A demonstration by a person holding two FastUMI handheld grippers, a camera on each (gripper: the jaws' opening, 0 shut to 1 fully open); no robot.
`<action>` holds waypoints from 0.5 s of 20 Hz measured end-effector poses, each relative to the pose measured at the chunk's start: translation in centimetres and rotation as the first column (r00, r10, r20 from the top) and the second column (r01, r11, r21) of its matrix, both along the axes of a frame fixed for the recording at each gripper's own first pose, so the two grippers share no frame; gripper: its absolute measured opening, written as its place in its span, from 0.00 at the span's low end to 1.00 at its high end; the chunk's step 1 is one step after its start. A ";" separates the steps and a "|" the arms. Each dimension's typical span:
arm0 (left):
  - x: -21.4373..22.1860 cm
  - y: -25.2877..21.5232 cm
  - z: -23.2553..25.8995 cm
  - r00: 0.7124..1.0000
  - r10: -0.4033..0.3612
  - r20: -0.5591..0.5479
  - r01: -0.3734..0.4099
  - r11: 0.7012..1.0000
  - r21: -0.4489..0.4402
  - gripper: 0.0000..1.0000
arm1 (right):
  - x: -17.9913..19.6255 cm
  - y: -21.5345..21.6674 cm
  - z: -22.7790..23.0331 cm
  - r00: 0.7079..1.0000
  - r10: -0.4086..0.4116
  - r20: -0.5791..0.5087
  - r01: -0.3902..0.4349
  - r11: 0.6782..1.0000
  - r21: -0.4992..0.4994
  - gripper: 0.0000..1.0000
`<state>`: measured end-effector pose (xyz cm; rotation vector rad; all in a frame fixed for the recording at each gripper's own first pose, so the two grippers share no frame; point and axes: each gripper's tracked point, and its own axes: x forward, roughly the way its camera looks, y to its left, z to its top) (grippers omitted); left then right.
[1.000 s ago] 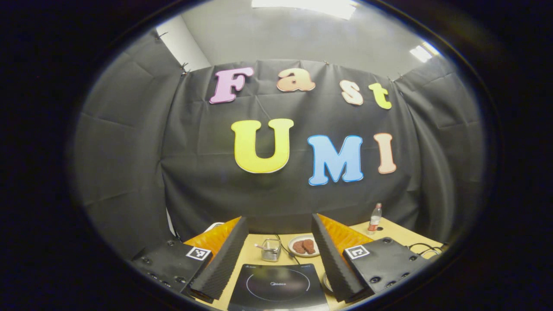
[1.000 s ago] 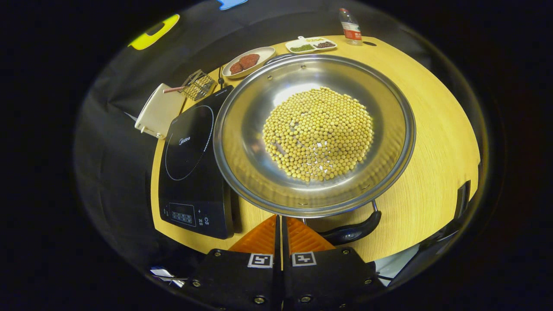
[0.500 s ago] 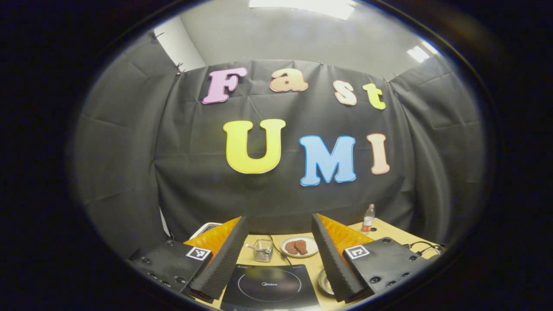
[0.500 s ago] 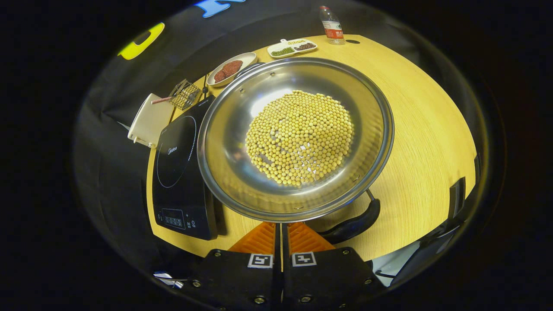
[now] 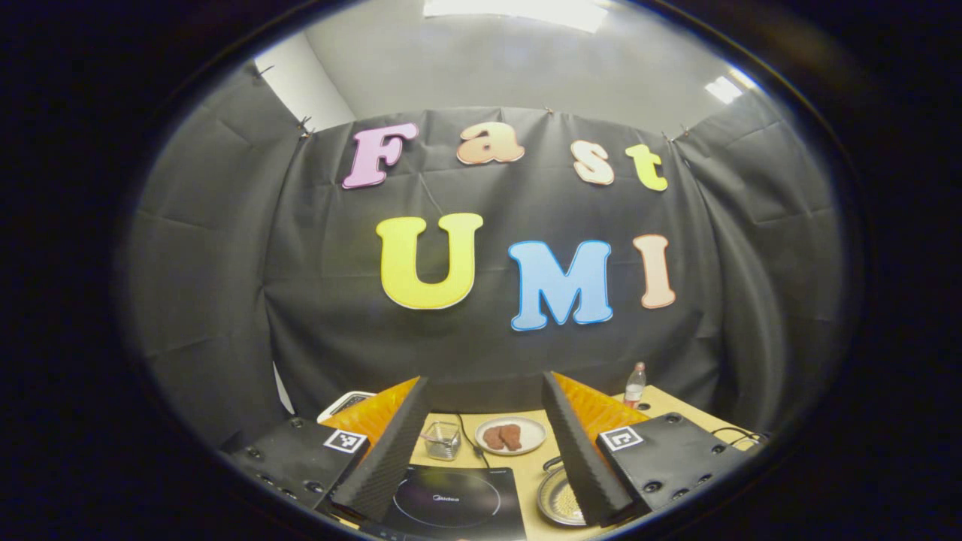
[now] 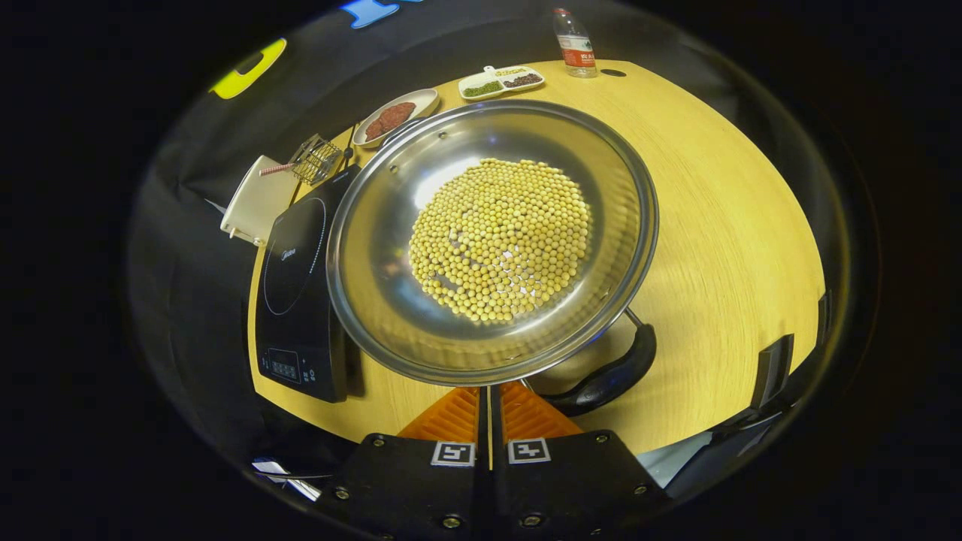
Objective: First push the handle of the pot to place it horizontally, then grasp the pot with both hands and set it on the induction cooktop.
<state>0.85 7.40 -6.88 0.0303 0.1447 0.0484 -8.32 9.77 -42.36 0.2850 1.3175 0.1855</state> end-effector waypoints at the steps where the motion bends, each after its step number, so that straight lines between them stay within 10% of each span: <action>1: 0.1 -0.4 0.1 1.000 0.003 0.000 -0.003 1.000 0.003 0.99 | 0.0 -0.6 -0.1 1.000 0.005 -0.002 -0.005 1.000 -0.007 0.02; 10: 0.9 -3.9 0.6 1.000 0.000 -0.004 0.000 1.000 0.022 0.99 | 1.1 -4.3 -0.3 0.999 0.048 0.008 -0.047 0.997 -0.056 0.02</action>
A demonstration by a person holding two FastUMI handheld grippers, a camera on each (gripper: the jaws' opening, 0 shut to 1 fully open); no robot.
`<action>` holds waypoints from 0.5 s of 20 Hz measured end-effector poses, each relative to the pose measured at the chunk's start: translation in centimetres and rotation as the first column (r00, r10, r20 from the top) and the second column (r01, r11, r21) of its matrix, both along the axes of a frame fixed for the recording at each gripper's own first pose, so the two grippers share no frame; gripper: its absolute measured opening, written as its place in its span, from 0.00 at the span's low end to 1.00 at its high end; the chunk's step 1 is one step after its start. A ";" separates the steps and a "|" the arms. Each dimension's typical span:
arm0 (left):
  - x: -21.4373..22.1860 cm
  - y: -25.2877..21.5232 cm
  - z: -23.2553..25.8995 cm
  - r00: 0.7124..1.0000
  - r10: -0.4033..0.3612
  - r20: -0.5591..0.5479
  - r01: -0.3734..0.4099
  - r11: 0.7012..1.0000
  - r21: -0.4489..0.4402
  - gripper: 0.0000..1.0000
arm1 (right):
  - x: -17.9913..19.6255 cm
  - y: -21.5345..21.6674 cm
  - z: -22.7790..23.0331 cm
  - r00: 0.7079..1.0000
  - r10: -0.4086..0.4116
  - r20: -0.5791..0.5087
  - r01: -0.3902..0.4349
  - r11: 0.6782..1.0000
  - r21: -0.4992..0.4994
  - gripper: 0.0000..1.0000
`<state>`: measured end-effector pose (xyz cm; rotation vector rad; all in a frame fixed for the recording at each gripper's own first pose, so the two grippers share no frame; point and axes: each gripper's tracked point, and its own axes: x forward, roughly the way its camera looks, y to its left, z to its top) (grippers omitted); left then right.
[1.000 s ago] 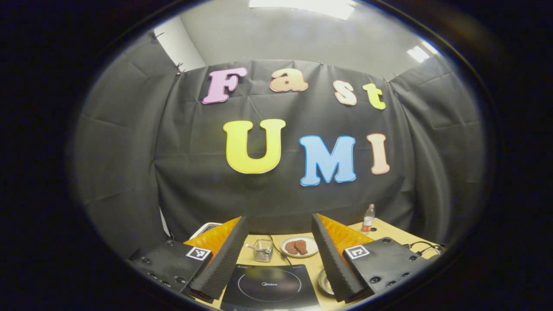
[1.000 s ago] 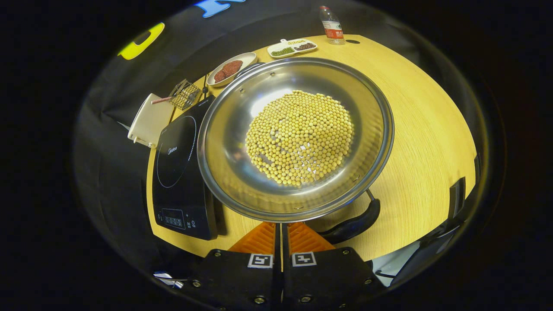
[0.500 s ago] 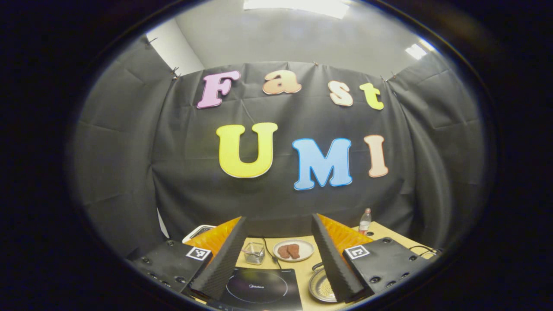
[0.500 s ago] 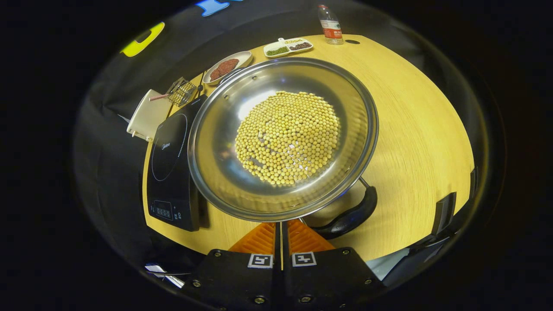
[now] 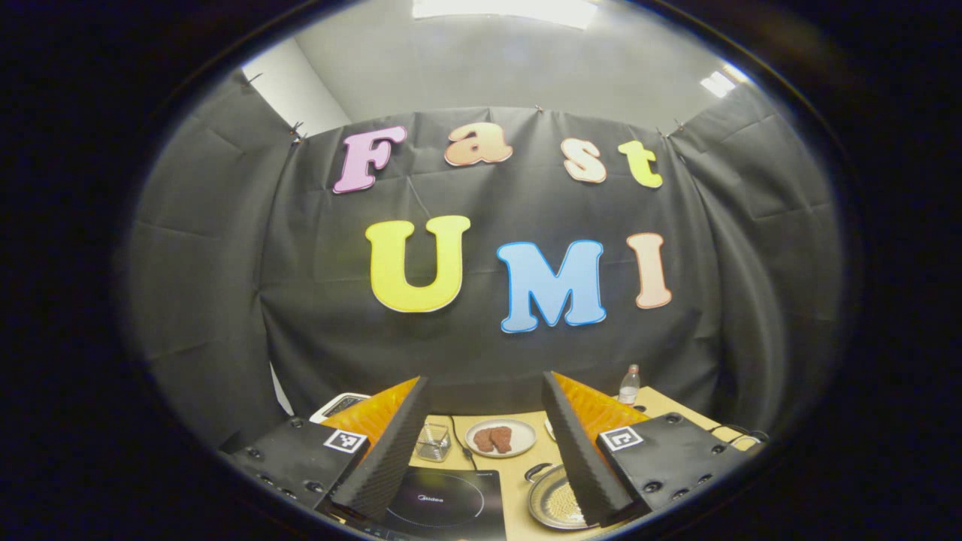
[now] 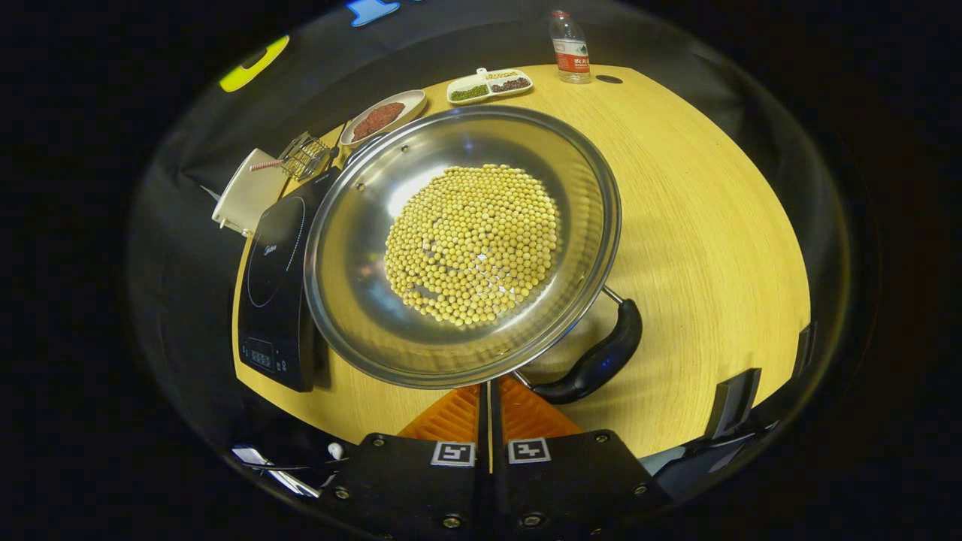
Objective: First push the handle of the pot to place it horizontally, then grasp the pot with both hands and set it on the induction cooktop.
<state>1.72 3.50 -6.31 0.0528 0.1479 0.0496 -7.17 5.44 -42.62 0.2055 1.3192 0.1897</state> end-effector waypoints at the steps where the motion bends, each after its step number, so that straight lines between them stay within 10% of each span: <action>1: -0.1 -0.2 -0.1 1.000 -0.002 -0.001 0.002 1.000 0.001 0.99 | 0.1 -0.3 0.0 1.000 0.000 0.001 0.000 1.000 -0.002 0.02; 10: -0.2 -1.6 0.0 1.000 0.010 -0.007 -0.010 1.000 0.010 0.95 | 1.2 -2.8 -0.3 0.999 0.044 0.015 -0.043 0.997 -0.058 0.02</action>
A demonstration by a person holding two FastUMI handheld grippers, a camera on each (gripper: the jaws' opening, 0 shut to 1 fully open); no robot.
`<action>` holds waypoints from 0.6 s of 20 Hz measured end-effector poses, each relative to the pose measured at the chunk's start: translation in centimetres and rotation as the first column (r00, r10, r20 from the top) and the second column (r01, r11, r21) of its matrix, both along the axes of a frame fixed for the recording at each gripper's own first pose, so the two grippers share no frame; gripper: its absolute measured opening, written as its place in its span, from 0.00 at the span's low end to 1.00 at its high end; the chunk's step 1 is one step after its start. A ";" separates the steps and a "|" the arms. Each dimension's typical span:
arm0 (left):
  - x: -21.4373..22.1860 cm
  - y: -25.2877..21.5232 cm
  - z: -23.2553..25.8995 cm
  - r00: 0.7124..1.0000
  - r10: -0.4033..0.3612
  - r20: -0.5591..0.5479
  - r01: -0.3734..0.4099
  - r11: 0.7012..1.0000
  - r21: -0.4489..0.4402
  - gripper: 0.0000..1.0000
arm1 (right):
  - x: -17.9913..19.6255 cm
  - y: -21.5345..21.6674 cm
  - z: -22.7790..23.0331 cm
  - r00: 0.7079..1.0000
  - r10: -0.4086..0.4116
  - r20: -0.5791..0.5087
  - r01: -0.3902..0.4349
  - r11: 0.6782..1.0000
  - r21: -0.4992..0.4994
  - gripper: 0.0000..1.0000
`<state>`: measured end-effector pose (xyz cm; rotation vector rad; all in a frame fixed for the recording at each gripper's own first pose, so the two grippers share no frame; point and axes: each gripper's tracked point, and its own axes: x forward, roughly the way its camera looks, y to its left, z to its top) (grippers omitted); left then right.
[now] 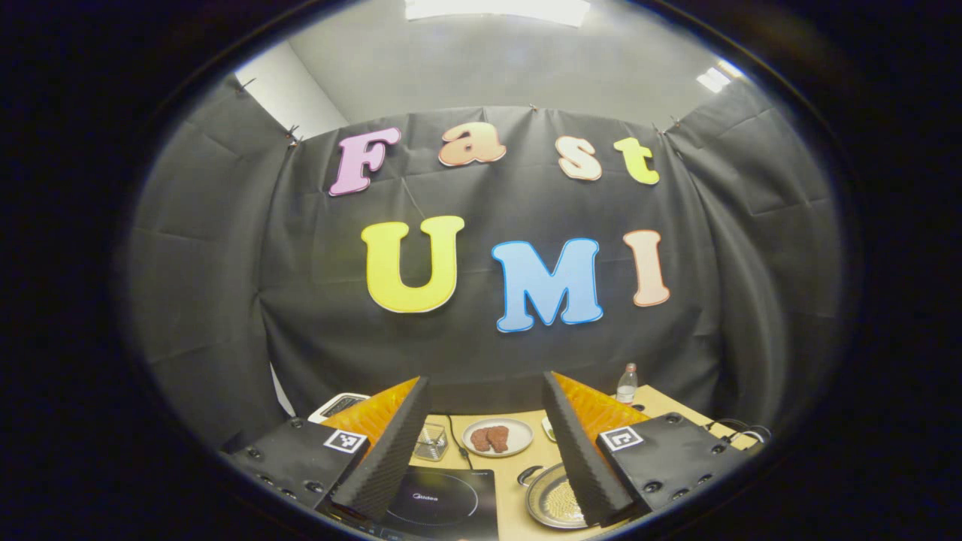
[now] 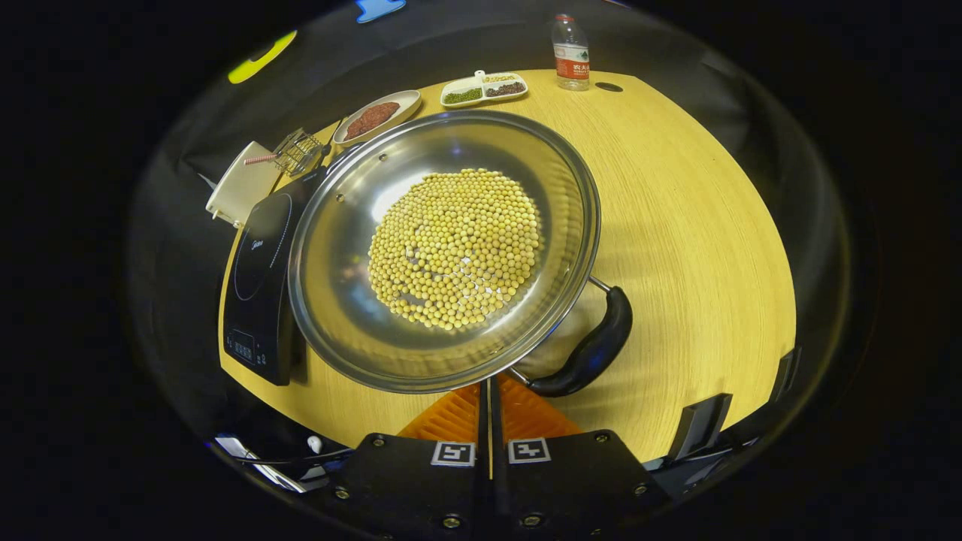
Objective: First push the handle of the pot to place it horizontally, then grasp the pot with both hands and set it on the induction cooktop.
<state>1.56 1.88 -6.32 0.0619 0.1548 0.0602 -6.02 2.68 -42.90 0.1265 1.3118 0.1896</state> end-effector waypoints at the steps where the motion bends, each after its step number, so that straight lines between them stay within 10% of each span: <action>1: 0.0 0.0 -0.1 1.000 0.002 -0.002 -0.002 1.000 0.001 0.95 | 0.1 -0.2 -0.1 1.000 0.003 0.002 -0.003 1.000 -0.007 0.02; 12: 0.7 -1.7 -1.0 1.000 0.022 -0.022 -0.022 1.000 0.018 0.96 | 2.9 -4.4 -1.0 0.999 0.030 0.013 -0.029 0.996 -0.081 0.02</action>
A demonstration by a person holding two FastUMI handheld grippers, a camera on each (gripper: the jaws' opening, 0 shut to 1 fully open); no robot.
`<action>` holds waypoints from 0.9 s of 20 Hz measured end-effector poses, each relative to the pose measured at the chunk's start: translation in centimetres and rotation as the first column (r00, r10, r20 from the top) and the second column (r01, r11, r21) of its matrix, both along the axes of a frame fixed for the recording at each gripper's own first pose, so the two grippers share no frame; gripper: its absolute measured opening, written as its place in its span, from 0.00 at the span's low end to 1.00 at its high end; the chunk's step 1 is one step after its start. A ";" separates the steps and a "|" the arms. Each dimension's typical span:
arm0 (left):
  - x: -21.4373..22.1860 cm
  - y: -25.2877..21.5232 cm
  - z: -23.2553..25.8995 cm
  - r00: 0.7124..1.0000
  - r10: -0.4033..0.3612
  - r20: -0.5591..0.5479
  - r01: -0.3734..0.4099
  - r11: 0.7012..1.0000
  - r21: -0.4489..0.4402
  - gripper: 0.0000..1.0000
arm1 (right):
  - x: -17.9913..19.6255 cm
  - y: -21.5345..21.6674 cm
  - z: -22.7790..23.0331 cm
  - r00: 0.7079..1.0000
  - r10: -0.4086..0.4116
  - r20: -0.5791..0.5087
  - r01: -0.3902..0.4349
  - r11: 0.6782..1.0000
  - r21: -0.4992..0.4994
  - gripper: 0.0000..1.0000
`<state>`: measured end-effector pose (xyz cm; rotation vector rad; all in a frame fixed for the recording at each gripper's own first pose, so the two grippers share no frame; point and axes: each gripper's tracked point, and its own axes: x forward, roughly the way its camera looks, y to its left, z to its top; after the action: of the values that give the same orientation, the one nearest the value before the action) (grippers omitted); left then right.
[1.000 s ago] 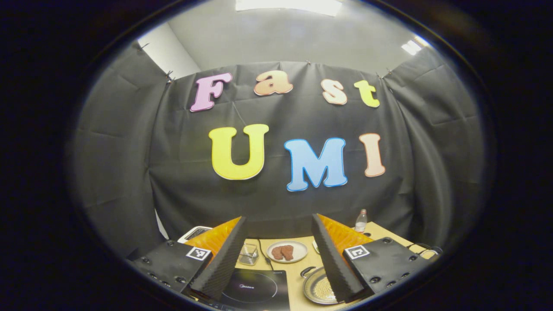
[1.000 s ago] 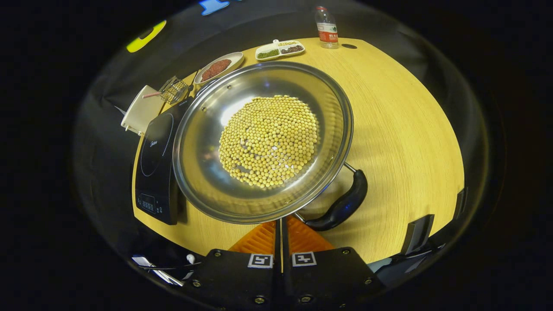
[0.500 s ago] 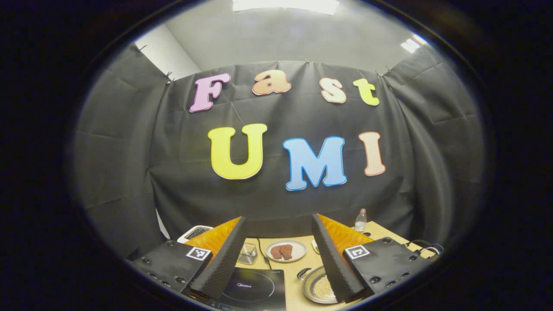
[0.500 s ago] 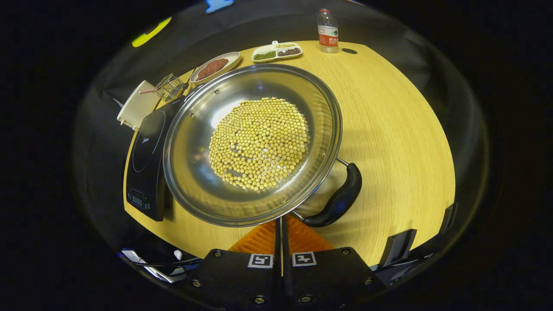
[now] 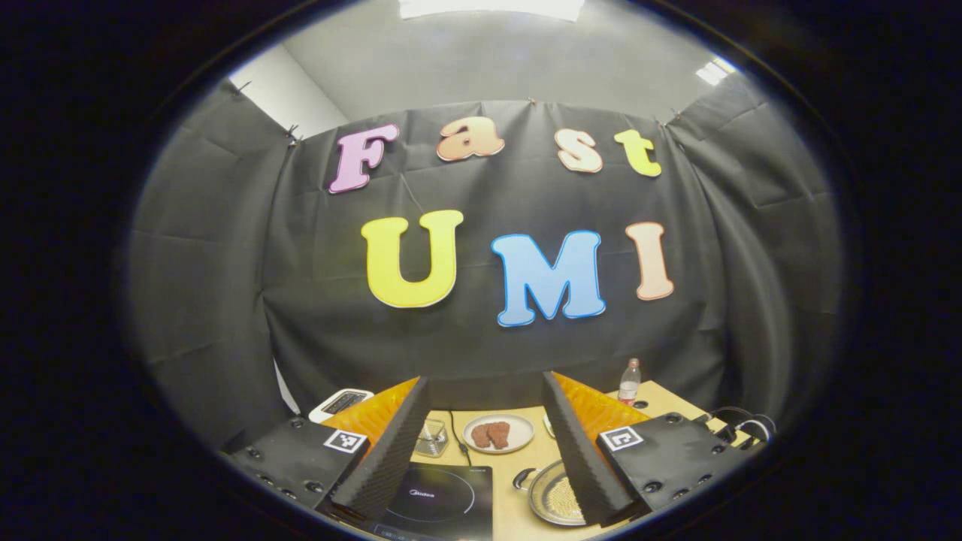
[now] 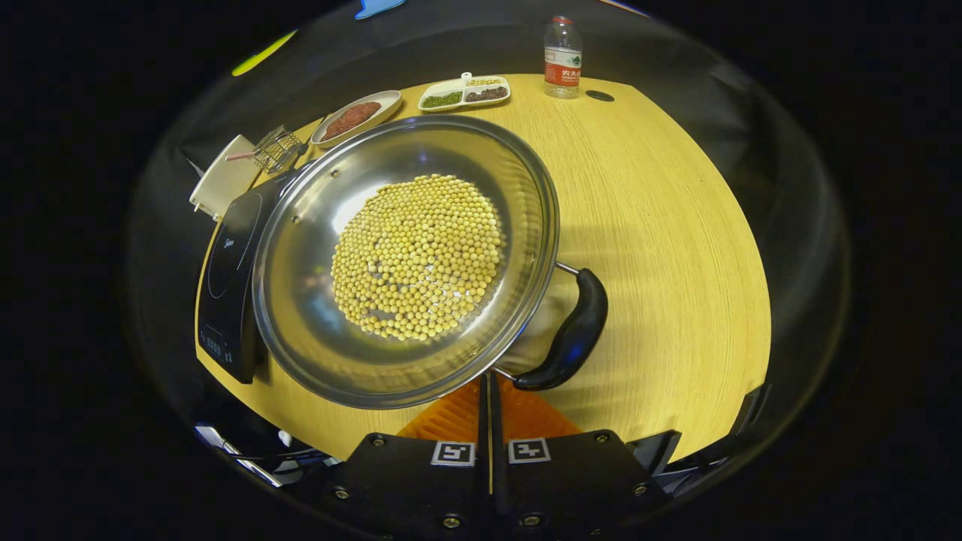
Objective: First push the handle of the pot to place it horizontally, then grasp the pot with both hands and set it on the induction cooktop.
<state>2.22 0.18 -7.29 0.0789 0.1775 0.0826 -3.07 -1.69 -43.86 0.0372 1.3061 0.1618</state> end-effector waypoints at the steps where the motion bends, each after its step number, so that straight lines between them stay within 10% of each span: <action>1: 0.2 -0.3 0.0 1.000 0.000 -0.002 0.000 1.000 0.002 0.95 | 0.3 -0.3 -0.1 1.000 0.001 -0.001 -0.001 1.000 -0.003 0.02; 18: 1.9 -4.7 -0.9 0.999 0.031 -0.034 -0.030 0.999 0.033 0.99 | 5.7 -3.3 -1.1 0.997 0.070 0.037 -0.069 0.997 -0.028 0.02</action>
<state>4.09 -4.56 -8.16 0.1098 0.2114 0.1143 2.58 -4.98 -44.94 -0.0339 1.2722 0.2036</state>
